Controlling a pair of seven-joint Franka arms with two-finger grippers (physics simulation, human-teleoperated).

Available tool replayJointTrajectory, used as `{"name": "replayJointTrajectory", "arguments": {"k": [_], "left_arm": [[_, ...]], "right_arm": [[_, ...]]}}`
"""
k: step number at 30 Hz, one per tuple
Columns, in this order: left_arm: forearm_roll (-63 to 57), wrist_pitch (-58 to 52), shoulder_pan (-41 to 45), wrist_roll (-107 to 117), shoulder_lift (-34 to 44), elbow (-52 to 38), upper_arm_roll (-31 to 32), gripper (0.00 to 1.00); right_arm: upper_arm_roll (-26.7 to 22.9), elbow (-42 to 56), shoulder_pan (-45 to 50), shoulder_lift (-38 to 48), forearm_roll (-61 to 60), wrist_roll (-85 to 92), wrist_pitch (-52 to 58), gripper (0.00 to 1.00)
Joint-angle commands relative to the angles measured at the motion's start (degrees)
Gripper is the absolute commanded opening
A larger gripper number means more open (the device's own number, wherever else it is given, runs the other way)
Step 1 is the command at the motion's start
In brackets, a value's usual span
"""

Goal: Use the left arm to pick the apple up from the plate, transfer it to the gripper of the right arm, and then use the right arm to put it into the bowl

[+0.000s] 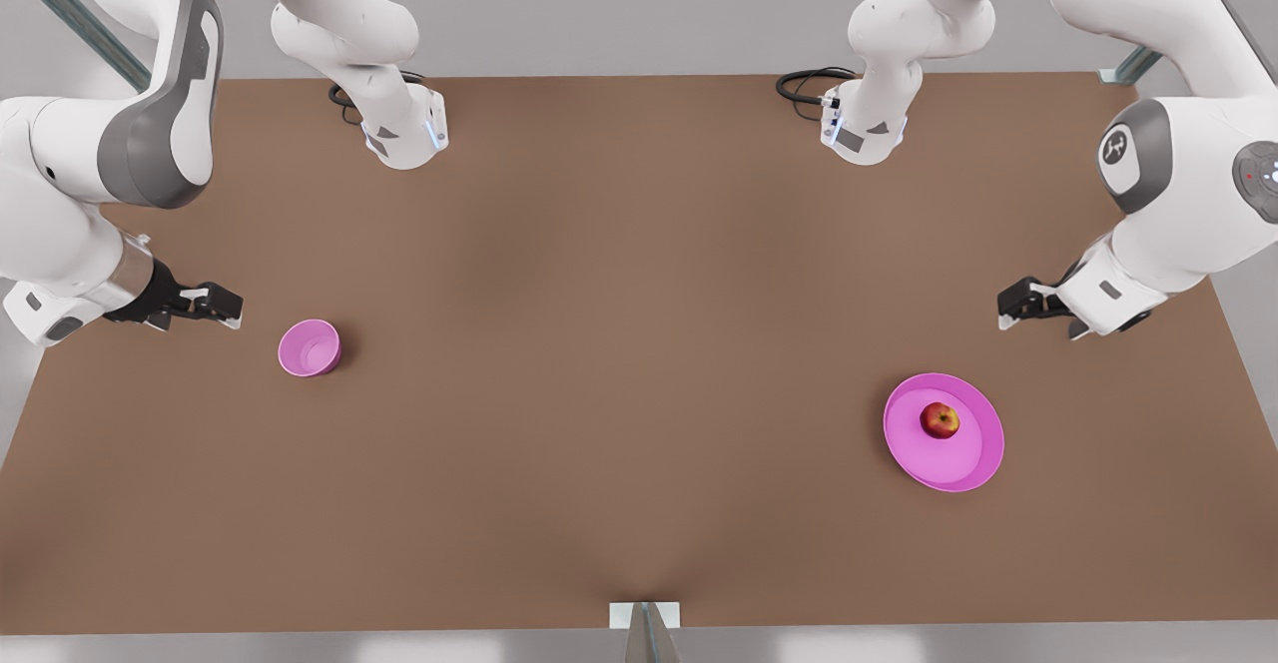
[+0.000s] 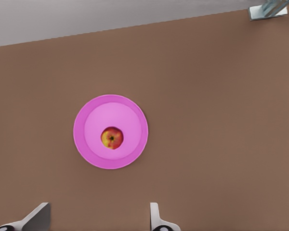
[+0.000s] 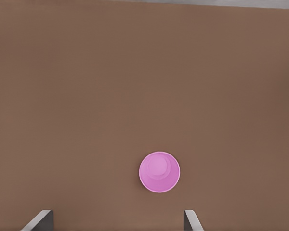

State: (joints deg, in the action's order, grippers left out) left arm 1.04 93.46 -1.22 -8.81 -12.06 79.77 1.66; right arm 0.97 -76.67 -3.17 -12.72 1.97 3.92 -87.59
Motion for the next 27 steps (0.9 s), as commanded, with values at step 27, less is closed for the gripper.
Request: {"name": "replayJointTrajectory", "arguments": {"k": [27], "left_arm": [[3.2,53.0,-3.3,3.8,-19.7,28.5,-1.3,1.00]], "right_arm": [[0.0,-0.2,-0.4,0.1,-0.1,2.1,-0.3,1.00]]}}
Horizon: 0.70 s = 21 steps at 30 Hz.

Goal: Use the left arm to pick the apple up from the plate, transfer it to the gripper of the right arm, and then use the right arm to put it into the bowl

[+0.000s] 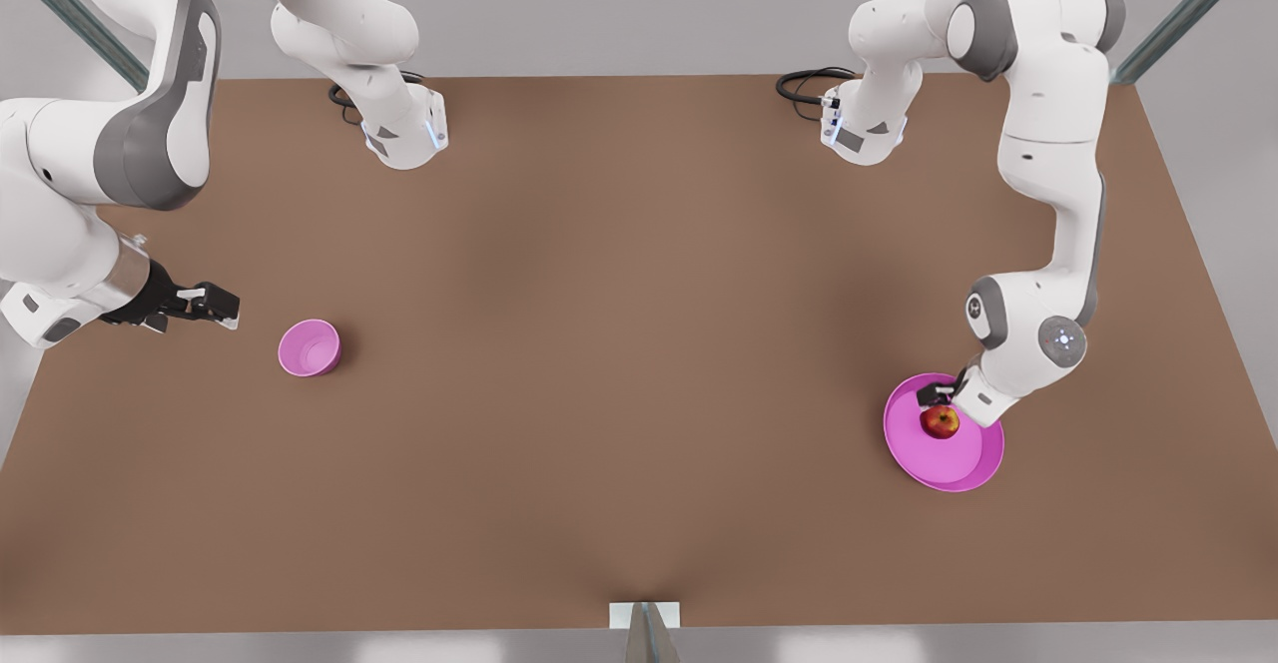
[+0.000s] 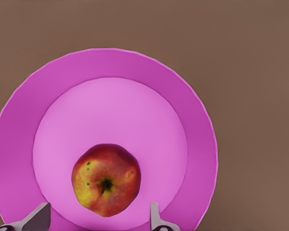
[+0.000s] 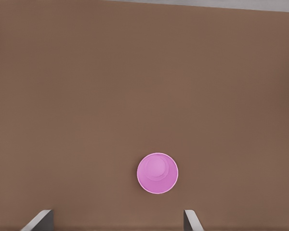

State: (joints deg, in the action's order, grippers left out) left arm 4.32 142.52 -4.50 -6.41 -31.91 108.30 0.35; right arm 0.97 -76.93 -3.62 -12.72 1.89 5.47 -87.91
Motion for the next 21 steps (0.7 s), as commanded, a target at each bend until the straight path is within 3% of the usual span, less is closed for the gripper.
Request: {"name": "replayJointTrajectory", "arguments": {"k": [1,15,19,21], "left_arm": [[-0.1,4.9,0.0,1.4,-0.6,0.0,0.0,1.00],[0.0,8.3,0.2,1.6,-5.4,-1.3,0.1,0.98],[0.0,8.3,0.1,1.6,-5.4,-1.3,0.1,0.76],[0.0,8.3,0.2,1.6,-5.4,-1.3,0.1,0.75]], "right_arm": [[0.0,0.0,-0.1,0.1,0.0,0.7,0.0,1.00],[0.0,-0.1,-0.4,0.1,0.0,1.5,0.4,1.00],[0.0,-0.1,-0.4,0.1,0.0,1.5,0.4,1.00],[0.0,-0.1,-0.4,0.1,0.0,1.5,0.4,1.00]]}}
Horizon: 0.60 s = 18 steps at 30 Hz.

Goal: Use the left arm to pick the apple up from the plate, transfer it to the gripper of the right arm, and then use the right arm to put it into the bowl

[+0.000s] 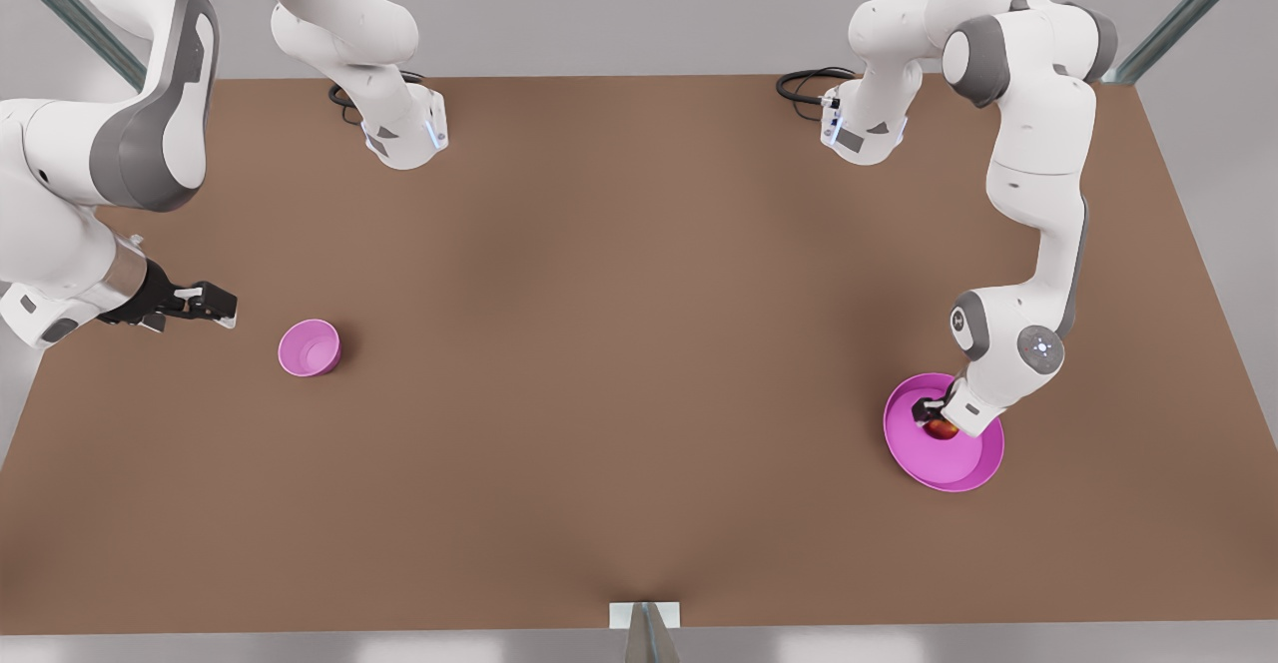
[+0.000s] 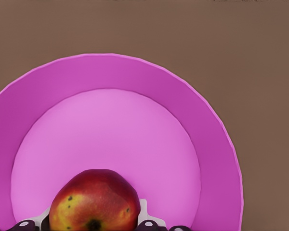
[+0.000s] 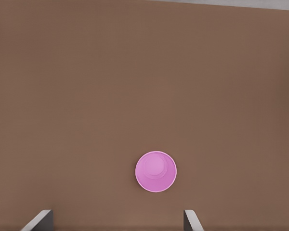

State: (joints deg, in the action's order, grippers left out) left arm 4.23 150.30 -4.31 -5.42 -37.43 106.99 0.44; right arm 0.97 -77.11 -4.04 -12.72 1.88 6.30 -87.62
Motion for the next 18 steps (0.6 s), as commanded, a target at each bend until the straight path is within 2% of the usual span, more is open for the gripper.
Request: {"name": "replayJointTrajectory", "arguments": {"k": [1,12,14,17,18], "left_arm": [[0.1,0.6,0.0,0.6,0.0,0.0,0.0,0.75],[0.1,1.0,0.3,0.9,-0.5,-1.3,0.0,0.71],[0.0,-0.1,0.4,1.0,3.4,-1.3,0.3,0.71],[0.3,-14.0,6.2,5.9,11.7,-2.4,1.3,0.71],[4.1,-20.1,6.4,7.0,14.0,-4.4,4.8,0.71]], "right_arm": [[0.0,0.0,0.0,0.1,0.0,0.6,0.1,1.00],[0.0,0.0,-0.1,0.1,-0.4,0.6,0.0,1.00],[0.0,0.1,-0.1,0.1,-0.4,0.6,0.0,1.00],[0.0,0.0,-0.1,0.1,-0.5,0.6,0.1,1.00],[0.0,0.0,0.0,0.1,-0.4,0.6,0.1,1.00]]}}
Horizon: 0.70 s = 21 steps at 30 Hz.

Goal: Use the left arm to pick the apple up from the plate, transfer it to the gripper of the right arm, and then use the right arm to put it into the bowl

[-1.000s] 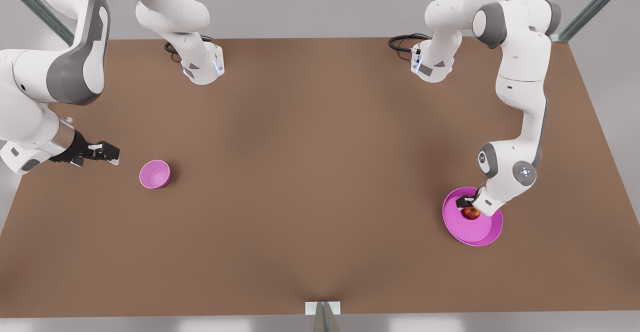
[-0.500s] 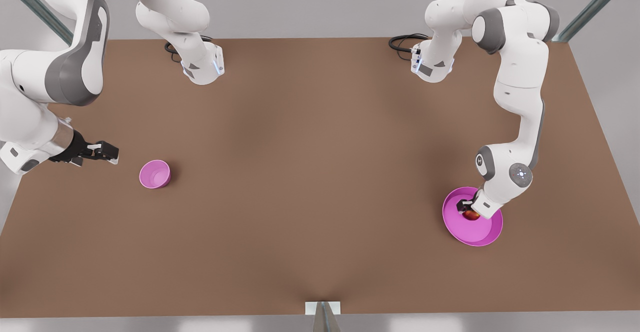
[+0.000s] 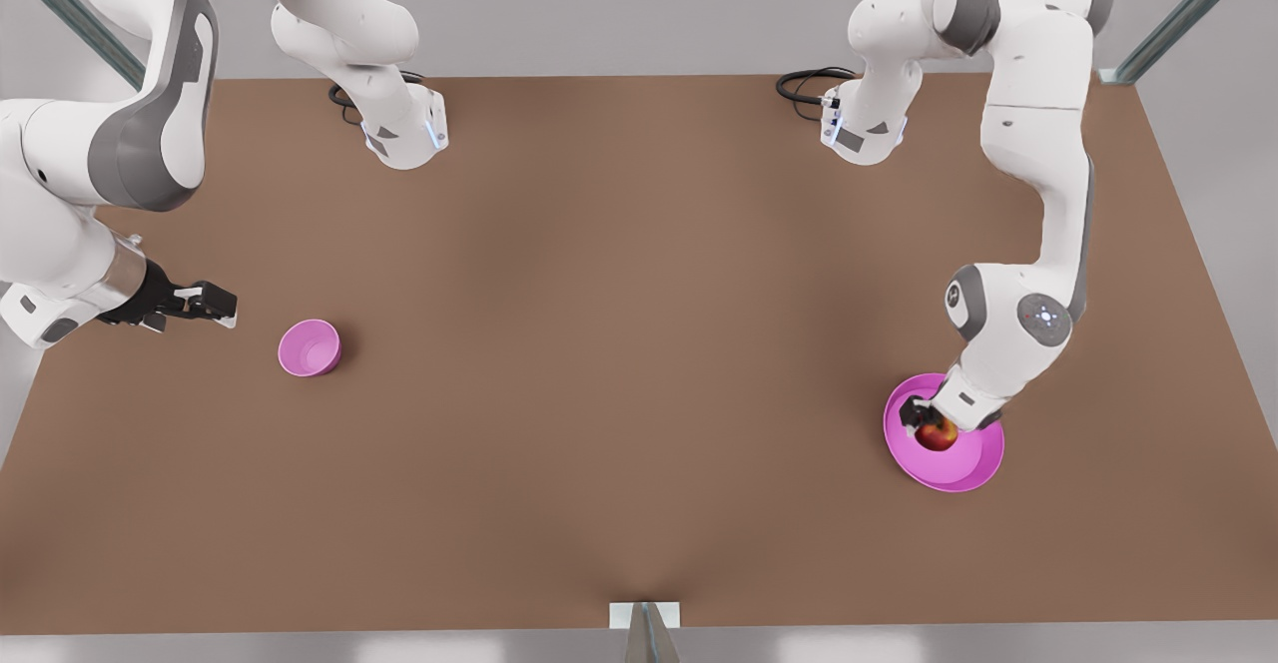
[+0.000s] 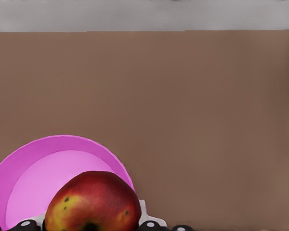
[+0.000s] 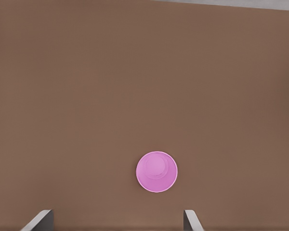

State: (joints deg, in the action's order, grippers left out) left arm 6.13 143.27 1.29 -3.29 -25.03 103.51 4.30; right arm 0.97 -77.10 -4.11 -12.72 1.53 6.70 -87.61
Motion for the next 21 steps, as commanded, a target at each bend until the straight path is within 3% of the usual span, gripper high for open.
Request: {"name": "replayJointTrajectory", "arguments": {"k": [1,4,7,10,12,14,16,21], "left_arm": [[10.8,-14.6,0.8,5.0,2.8,-1.2,4.0,0.71],[27.5,-15.7,0.9,5.4,2.3,-4.0,11.1,0.70],[35.9,-15.0,3.3,4.0,-1.6,-9.2,14.2,0.70],[48.7,-13.0,7.1,-12.1,-7.8,-14.9,14.5,0.69],[63.7,-12.2,10.7,-33.1,-9.5,-15.1,14.6,0.65],[73.3,-12.3,13.3,-45.9,-11.5,-16.6,14.7,0.65],[75.2,-12.5,14.2,-60.5,-14.0,-18.8,17.0,0.65],[81.1,-12.3,14.9,-90.1,-19.3,-23.6,23.3,0.65]], "right_arm": [[0.1,0.0,0.1,0.1,-0.1,0.2,0.1,1.00],[0.3,-0.1,0.3,0.1,-0.1,0.1,0.2,1.00],[0.2,-0.2,0.0,0.0,-9.9,-0.9,1.3,1.00],[-0.3,0.6,-0.3,-4.1,-24.1,-0.9,-0.3,1.00],[-0.3,1.3,-0.6,-7.9,-36.5,-0.6,-2.1,1.00],[0.1,1.8,-0.5,-10.3,-38.2,-0.6,-4.6,1.00],[0.4,2.5,0.3,-11.1,-38.4,-0.9,-5.9,1.00],[0.3,3.0,0.0,-16.4,-52.9,0.6,-6.2,1.00]]}}
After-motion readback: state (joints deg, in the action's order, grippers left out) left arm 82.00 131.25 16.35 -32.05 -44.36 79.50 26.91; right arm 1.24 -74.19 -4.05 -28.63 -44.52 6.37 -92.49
